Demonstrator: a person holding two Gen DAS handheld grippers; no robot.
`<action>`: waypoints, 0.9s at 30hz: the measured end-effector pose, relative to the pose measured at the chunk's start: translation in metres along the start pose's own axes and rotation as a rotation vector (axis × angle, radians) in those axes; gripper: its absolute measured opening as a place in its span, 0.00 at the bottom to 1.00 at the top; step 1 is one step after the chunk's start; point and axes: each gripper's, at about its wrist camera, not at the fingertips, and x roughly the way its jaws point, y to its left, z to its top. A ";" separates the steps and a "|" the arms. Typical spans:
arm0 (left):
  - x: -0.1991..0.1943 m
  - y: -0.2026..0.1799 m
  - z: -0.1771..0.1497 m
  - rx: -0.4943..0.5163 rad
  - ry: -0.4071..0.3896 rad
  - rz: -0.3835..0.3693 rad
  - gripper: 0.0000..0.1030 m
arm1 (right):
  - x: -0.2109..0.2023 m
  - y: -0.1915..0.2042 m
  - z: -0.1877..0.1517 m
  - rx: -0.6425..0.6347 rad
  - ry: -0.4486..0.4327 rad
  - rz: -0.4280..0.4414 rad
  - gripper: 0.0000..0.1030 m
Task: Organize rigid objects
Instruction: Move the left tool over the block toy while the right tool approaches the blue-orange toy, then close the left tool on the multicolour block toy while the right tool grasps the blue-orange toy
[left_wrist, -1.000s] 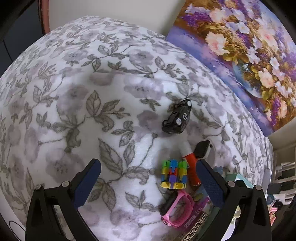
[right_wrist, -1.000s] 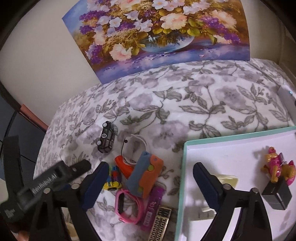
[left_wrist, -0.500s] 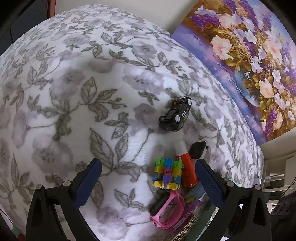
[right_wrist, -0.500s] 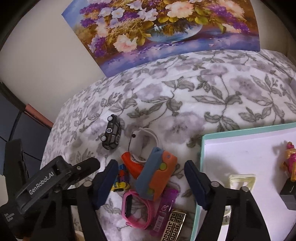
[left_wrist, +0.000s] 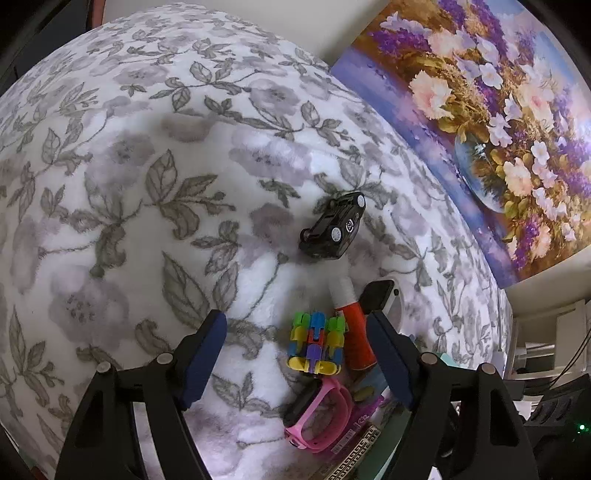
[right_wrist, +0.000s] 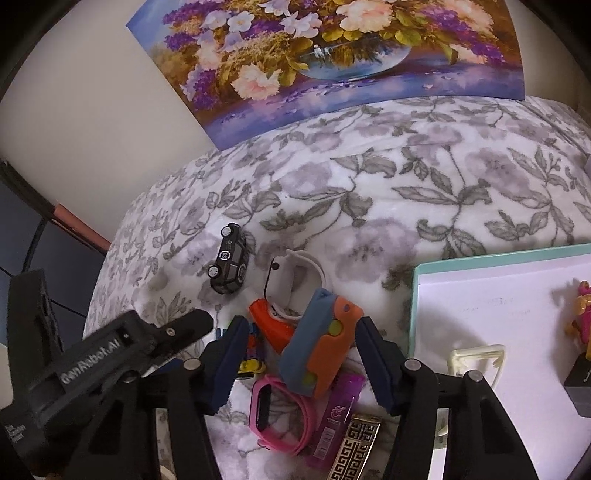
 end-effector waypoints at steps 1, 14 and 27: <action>0.000 0.000 0.000 -0.001 -0.001 0.000 0.77 | 0.001 0.001 0.000 -0.002 0.004 0.002 0.60; 0.012 -0.010 -0.006 0.053 0.053 -0.025 0.69 | 0.015 -0.003 -0.005 0.021 0.060 -0.007 0.54; 0.028 -0.006 -0.011 0.019 0.112 -0.061 0.57 | 0.023 -0.009 -0.009 0.042 0.066 -0.030 0.48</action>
